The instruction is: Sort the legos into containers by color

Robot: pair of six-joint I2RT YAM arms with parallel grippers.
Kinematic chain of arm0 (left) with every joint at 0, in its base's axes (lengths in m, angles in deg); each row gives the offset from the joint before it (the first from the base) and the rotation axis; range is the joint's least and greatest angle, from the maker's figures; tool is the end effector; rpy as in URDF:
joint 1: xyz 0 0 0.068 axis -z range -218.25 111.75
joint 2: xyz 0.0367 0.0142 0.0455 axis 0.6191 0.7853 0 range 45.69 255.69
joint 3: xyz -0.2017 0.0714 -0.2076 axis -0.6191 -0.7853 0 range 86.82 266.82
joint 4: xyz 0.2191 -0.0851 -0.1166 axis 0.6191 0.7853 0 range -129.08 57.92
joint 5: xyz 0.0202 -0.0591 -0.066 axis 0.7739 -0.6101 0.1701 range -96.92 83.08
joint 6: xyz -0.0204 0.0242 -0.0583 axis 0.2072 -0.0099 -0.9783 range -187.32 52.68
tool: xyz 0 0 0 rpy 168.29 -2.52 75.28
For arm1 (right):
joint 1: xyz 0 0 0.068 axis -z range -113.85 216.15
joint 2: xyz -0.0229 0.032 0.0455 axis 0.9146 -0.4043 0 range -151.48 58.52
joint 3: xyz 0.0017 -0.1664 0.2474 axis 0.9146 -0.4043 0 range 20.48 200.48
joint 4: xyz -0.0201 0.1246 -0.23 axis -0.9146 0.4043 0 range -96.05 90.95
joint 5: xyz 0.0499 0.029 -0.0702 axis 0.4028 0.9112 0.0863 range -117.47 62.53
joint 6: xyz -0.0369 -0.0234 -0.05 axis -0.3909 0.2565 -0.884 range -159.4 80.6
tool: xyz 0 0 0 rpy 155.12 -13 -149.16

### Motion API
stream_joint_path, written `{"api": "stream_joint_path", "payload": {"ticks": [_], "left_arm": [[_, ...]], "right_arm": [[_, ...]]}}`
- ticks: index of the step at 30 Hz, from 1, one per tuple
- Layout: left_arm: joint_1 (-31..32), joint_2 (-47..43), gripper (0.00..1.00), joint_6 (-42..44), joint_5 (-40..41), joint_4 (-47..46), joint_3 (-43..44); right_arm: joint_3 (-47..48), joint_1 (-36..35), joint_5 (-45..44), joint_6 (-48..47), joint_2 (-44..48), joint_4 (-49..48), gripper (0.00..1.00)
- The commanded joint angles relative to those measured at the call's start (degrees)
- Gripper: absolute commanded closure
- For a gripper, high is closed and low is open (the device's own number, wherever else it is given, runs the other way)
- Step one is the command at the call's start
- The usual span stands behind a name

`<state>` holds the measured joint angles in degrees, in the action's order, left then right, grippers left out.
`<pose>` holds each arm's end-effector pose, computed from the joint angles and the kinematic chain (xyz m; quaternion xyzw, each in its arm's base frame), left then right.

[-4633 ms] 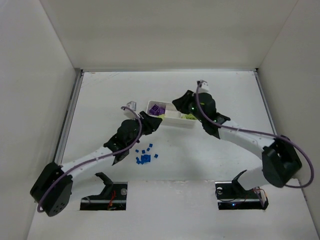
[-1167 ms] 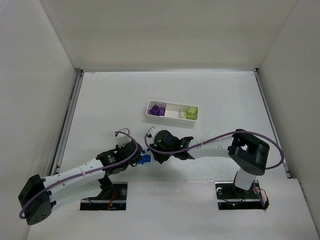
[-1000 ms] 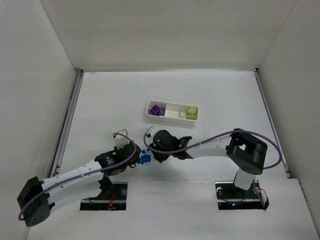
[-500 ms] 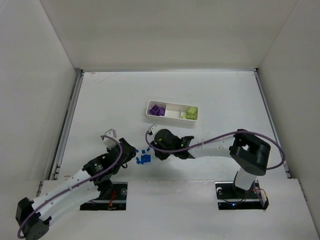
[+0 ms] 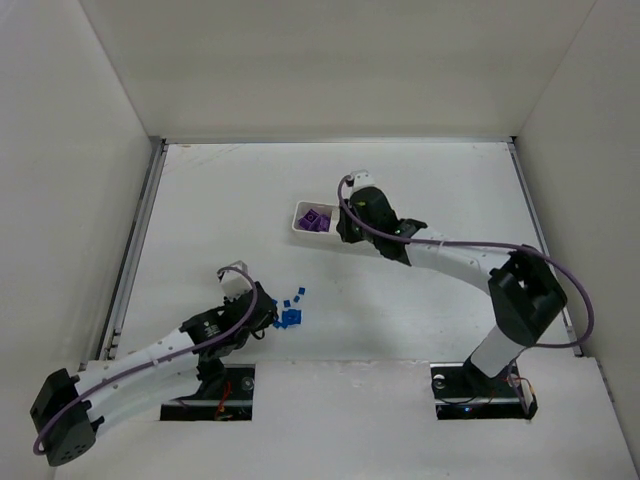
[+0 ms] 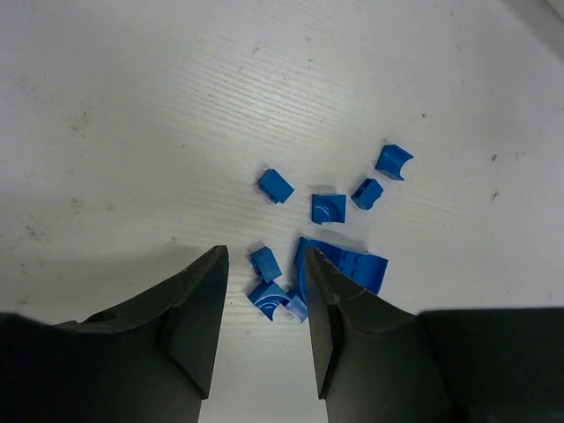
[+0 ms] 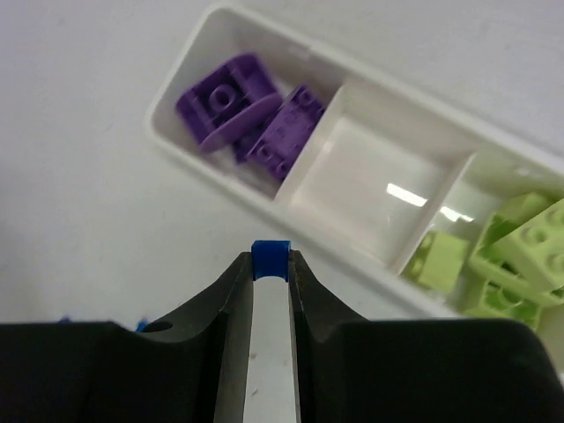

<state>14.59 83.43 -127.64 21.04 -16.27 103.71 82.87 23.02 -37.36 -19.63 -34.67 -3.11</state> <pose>0.0975 -0.0878 0.1764 -0.1531 0.8840 -0.1963 0.3957 0.2856 0.2550 0.2588 -0.1381 0.8686 0.1803 0.4404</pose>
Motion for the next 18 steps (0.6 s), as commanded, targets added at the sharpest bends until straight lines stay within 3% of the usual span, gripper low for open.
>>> {"api": "stream_joint_path", "payload": {"ticks": [1, 4, 7, 9, 18], "left_arm": [[-0.1, 2.1, 0.63, -0.9, 1.0, -2.8, 0.6], [-0.5, 5.2, 0.62, 1.7, 2.1, -4.9, 1.5], [-0.5, 8.3, 0.61, 2.8, 3.4, -6.8, 2.4], [-0.9, 10.1, 0.61, 3.7, 3.7, -8.1, 3.1], [-3.2, 15.2, 0.62, 7.1, 2.8, -13.4, 3.2]], "right_arm": [[4.3, 1.8, -3.4, 0.4, -4.1, -0.8, 0.80], [6.1, 3.3, -5.1, 0.8, -6.1, -1.4, 0.75], [5.9, 3.8, -6.4, 1.7, -5.6, -2.9, 0.52], [4.9, 4.2, -5.6, 1.9, -4.3, -4.7, 0.42], [-5.2, 2.0, -4.8, 4.3, 4.8, -9.6, 0.41]]}}
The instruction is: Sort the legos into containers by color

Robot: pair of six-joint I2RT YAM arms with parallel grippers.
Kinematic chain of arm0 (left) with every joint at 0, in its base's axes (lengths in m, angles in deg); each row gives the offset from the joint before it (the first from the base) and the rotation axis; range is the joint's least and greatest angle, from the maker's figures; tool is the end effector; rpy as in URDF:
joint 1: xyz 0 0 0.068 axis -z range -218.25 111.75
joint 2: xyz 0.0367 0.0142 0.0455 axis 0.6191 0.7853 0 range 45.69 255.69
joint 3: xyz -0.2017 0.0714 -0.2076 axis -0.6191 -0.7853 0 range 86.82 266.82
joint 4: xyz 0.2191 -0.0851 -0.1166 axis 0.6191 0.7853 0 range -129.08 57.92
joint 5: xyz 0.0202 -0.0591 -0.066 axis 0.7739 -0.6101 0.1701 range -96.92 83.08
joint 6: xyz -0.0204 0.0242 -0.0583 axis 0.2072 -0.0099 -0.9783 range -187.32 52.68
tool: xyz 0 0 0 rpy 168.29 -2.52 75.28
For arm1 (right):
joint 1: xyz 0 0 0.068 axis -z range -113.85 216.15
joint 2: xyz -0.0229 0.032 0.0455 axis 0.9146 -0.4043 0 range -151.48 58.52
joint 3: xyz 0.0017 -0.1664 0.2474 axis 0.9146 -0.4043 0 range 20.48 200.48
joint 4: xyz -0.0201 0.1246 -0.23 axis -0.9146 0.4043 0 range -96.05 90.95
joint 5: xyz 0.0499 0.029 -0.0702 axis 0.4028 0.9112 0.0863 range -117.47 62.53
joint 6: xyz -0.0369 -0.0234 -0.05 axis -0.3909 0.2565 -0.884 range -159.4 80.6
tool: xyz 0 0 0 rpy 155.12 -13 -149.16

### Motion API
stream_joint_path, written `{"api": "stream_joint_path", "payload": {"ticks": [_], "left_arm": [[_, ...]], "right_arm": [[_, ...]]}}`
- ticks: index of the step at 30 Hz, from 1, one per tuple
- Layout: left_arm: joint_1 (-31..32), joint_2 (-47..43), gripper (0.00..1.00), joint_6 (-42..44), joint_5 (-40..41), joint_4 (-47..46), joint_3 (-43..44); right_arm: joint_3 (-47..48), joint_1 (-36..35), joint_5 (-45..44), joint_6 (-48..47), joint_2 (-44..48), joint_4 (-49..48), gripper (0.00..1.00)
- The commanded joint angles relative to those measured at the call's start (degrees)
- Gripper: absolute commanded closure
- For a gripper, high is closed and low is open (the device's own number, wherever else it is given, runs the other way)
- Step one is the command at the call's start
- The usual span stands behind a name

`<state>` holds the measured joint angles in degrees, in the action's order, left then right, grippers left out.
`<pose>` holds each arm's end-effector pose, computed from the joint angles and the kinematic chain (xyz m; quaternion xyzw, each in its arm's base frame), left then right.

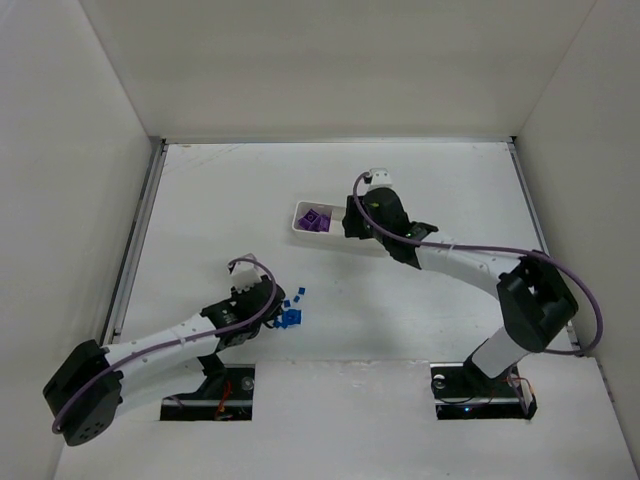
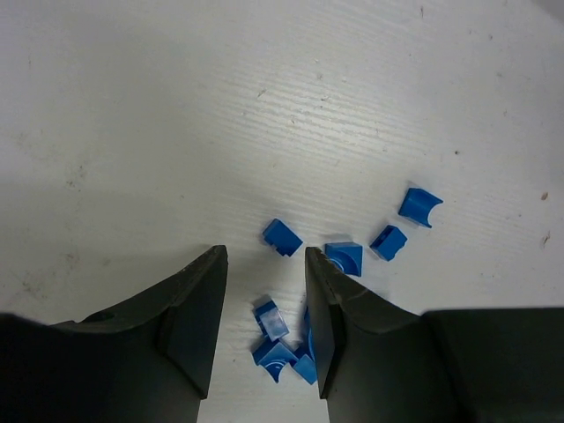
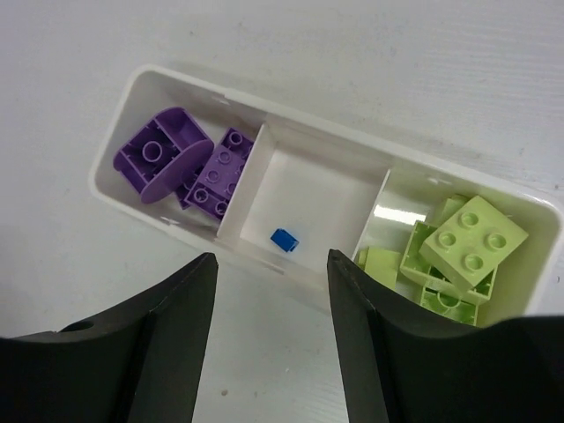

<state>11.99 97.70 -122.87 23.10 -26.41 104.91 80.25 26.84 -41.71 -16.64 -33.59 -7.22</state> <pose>0.1233 -0.1070 0.1678 -0.1373 0.8920 -0.1397 0.4074 0.3003 0.2291 0.2578 -0.0642 0.8641 0.1588 0.4733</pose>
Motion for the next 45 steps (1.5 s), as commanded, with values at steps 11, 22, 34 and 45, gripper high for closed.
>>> {"api": "stream_joint_path", "payload": {"ticks": [11, 22, 34, 45], "left_arm": [[-1.4, 7.9, 0.71, 4.9, -0.4, -6.9, 3.6], [-1.1, 10.9, 0.78, 4.4, 0.0, -6.5, 3.7], [0.7, 14.8, 0.75, 4.4, 2.2, -1.6, 6.1], [4.8, 20.8, 0.86, 3.1, 8.2, 1.9, 10.0]], "right_arm": [[-10.7, -5.6, -0.4, 3.6, 9.0, -8.9, 0.42], [-12.4, -5.6, -0.4, 4.0, 10.8, -10.2, 0.41], [-14.4, -5.6, -0.3, 4.7, 16.0, -10.3, 0.40], [-15.9, -5.5, -0.3, 5.3, 19.2, -10.3, 0.40]]}}
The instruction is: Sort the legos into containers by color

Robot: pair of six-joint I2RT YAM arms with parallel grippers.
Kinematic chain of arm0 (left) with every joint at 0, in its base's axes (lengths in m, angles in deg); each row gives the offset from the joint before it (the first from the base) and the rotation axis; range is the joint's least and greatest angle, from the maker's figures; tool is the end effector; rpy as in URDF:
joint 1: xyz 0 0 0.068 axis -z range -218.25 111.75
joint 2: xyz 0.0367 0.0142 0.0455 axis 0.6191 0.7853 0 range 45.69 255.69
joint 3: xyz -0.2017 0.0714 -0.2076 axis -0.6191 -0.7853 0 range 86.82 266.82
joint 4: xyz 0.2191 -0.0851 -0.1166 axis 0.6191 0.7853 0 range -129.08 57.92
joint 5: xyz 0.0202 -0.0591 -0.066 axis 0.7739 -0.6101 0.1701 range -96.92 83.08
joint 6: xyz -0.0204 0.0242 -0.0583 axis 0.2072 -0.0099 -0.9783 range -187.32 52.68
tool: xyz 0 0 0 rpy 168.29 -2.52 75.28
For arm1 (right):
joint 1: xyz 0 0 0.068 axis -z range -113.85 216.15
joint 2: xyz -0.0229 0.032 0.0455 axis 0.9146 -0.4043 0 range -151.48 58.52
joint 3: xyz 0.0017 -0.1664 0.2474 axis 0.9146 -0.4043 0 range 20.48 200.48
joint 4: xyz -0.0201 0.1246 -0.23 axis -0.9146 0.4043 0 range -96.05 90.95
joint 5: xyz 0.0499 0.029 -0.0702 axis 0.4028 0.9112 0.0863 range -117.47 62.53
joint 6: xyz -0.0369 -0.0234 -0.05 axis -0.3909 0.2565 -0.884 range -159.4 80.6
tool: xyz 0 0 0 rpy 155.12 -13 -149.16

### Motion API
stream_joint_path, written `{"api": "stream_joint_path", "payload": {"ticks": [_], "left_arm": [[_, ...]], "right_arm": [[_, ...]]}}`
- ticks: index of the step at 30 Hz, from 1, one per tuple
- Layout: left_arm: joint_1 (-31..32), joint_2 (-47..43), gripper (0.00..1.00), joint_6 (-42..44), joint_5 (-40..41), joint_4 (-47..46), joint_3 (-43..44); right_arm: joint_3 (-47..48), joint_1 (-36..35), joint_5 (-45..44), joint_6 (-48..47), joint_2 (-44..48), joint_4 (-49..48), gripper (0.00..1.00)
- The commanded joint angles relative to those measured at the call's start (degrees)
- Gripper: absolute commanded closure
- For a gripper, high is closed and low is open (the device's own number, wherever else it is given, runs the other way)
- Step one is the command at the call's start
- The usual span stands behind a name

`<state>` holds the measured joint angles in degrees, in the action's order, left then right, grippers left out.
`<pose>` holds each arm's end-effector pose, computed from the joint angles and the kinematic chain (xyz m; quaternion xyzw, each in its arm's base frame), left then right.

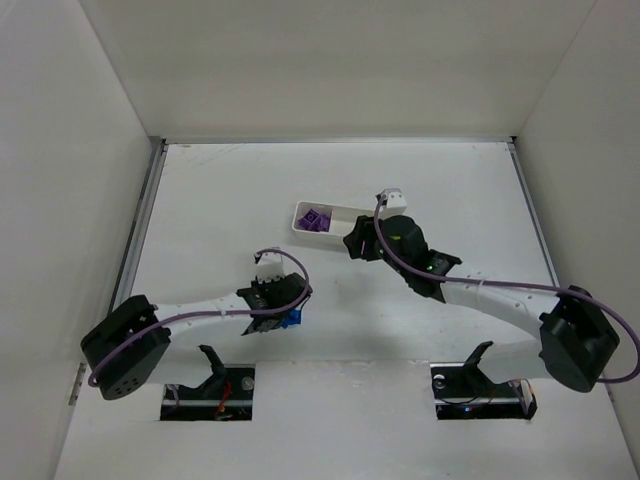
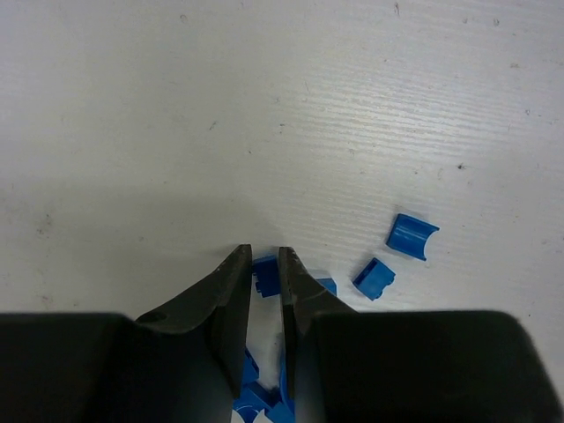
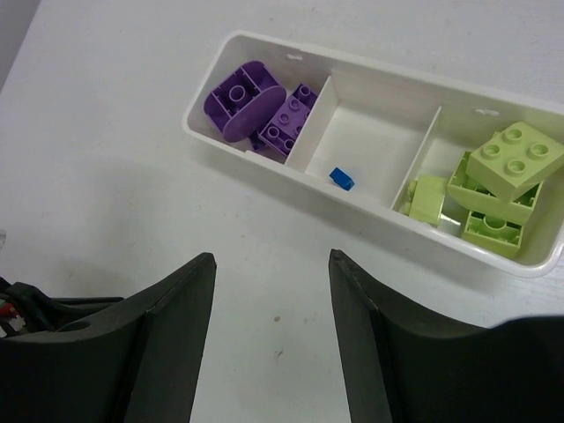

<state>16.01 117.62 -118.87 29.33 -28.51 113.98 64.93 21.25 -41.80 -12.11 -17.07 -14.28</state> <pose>0.1497 -0.1548 0.1629 -0.0712 0.9092 -0.0467 0.4076 0.2249 0.2056 0.2700 -0.0585 0.8277 0.2390 0.5043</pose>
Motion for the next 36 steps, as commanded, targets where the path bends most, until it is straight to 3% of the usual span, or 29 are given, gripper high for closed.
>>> {"api": "stream_joint_path", "payload": {"ticks": [1, 10, 16, 26, 34, 36], "left_arm": [[0.9, 0.5, 0.87, -1.3, 2.3, 4.2, 0.9], [-0.3, -8.4, 0.91, 1.5, 3.7, 4.1, 2.9], [-2.3, -7.9, 0.90, 7.9, 2.3, -1.9, 10.8], [-7.5, 14.0, 0.89, 18.0, -11.7, -18.7, 31.5], [-10.5, 31.2, 0.88, 19.0, -17.4, -20.1, 44.1], [-10.7, 33.3, 0.85, 19.1, -17.6, -20.2, 45.5]], "right_arm": [[-0.8, 0.2, -0.4, 0.8, 2.9, -3.4, 0.40], [-2.4, 1.6, -0.3, 2.2, 4.5, -5.4, 0.40], [-3.7, 3.3, -2.4, 2.9, 5.6, -5.9, 0.40], [-9.5, 11.0, -3.3, 9.3, 11.1, -9.0, 0.42], [-9.3, 11.2, -4.0, 8.7, 10.0, -9.1, 0.42], [-9.4, 11.2, -4.2, 8.7, 10.1, -9.1, 0.49]]}}
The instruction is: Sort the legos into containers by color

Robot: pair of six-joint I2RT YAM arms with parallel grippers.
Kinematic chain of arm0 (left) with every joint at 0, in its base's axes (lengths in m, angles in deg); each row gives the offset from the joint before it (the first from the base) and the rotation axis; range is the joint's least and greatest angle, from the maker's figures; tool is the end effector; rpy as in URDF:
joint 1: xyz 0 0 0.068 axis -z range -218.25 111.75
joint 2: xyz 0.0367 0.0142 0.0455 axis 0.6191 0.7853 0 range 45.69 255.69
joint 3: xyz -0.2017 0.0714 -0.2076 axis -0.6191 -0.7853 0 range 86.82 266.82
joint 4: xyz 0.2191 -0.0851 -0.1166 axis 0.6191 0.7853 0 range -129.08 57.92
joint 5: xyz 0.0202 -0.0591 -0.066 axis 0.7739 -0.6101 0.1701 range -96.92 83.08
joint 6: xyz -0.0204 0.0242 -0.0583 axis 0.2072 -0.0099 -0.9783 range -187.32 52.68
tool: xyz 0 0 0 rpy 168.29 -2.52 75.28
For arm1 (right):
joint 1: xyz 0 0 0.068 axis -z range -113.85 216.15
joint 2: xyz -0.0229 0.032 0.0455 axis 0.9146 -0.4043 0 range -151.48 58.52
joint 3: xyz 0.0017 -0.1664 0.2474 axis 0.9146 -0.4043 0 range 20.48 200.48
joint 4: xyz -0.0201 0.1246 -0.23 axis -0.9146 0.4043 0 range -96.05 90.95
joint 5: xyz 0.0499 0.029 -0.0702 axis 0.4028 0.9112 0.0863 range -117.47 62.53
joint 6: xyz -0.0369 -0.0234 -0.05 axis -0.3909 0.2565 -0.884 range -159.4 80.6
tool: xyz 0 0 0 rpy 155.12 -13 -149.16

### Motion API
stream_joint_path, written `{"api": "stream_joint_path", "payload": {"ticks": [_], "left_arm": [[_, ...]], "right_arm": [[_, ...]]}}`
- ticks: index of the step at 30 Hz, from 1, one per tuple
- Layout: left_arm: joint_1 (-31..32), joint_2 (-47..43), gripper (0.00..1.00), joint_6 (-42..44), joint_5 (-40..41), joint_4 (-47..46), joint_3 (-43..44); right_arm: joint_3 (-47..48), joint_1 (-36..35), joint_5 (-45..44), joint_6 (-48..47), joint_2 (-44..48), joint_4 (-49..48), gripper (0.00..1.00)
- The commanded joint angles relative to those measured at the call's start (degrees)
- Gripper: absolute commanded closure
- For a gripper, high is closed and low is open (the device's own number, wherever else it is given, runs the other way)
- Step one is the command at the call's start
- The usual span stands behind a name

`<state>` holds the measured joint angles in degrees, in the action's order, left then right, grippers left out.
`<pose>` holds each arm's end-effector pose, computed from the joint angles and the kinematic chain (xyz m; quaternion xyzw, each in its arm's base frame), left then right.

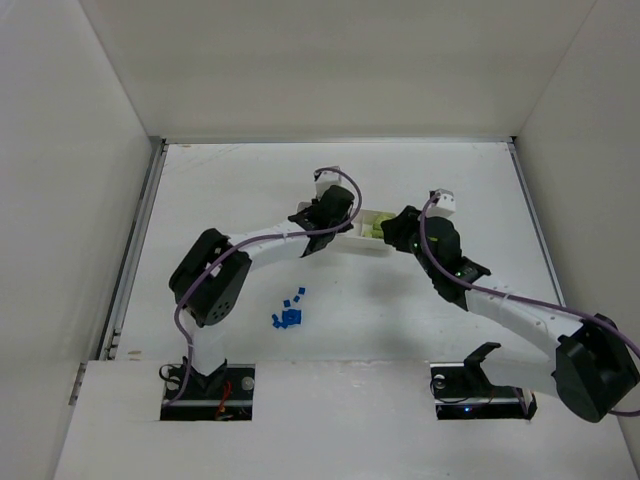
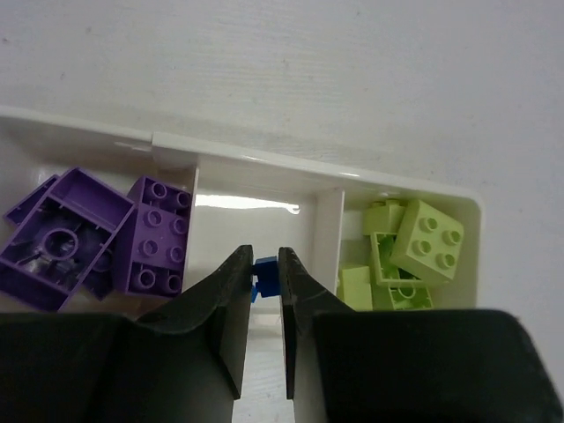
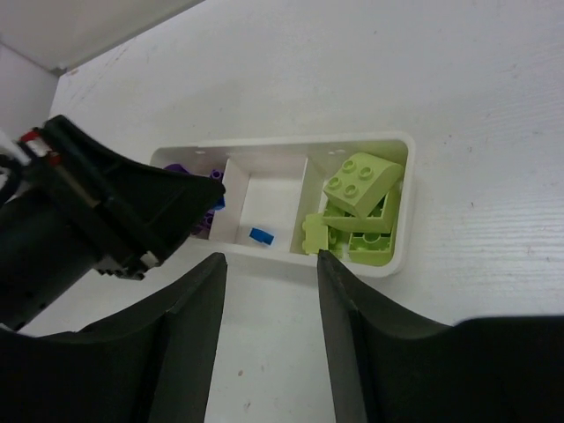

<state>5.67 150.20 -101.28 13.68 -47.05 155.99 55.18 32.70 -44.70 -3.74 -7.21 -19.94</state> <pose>0.3279 -0.2901 0.2444 -0.0196 0.8454 -0.2026 0.4938 0.2265 0.1309 0.2659 0.1043 0.7936 0.2338 0.5519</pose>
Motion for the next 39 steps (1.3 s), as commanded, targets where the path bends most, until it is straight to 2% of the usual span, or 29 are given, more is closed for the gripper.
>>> {"api": "stream_joint_path", "payload": {"ticks": [1, 5, 8, 13, 16, 18, 21, 23, 31, 39], "left_arm": [[-0.5, 1.2, 0.83, 1.6, -2.1, -1.8, 4.0], [-0.5, 0.6, 0.67, 1.6, -2.1, -2.3, 4.2], [-0.7, -3.5, 0.60, 2.5, -1.6, -2.4, 2.2], [-1.8, -17.5, 0.61, 2.1, 0.1, -2.2, -8.9], [-1.5, -28.8, 0.63, 1.0, 2.7, -0.9, -19.2], [-1.2, -35.7, 0.63, -0.1, 5.4, 1.8, -25.7], [-1.4, -45.0, 0.63, -3.5, 7.4, 8.8, -33.3], [-1.6, -50.2, 0.63, -5.5, 7.8, 13.0, -37.2], [-0.8, -64.3, 0.63, -13.2, 7.3, 25.2, -46.3], [2.6, -68.7, 0.66, -18.7, 6.9, 31.1, -47.9]], "right_arm": [[0.5, -0.3, -1.3, 0.4, 0.3, -3.3, 0.52], [0.9, -0.7, -1.5, -0.4, 0.3, -3.0, 0.57], [1.4, -2.6, -1.4, -1.1, -0.4, -2.9, 0.60], [3.4, -9.7, -1.1, -3.0, -3.4, -1.5, 0.67], [3.7, -17.5, 0.4, -1.8, -4.5, 0.4, 0.68], [3.7, -23.5, 0.7, -1.2, -5.6, 0.7, 0.62], [4.4, -30.5, 1.1, 0.5, -8.9, 0.5, 0.42], [5.5, -33.7, 2.2, 2.4, -12.0, 0.3, 0.38], [10.0, -37.3, 4.0, 9.7, -24.3, -1.4, 0.35], [12.9, -36.1, 4.1, 12.8, -31.2, -1.6, 0.46]]}}
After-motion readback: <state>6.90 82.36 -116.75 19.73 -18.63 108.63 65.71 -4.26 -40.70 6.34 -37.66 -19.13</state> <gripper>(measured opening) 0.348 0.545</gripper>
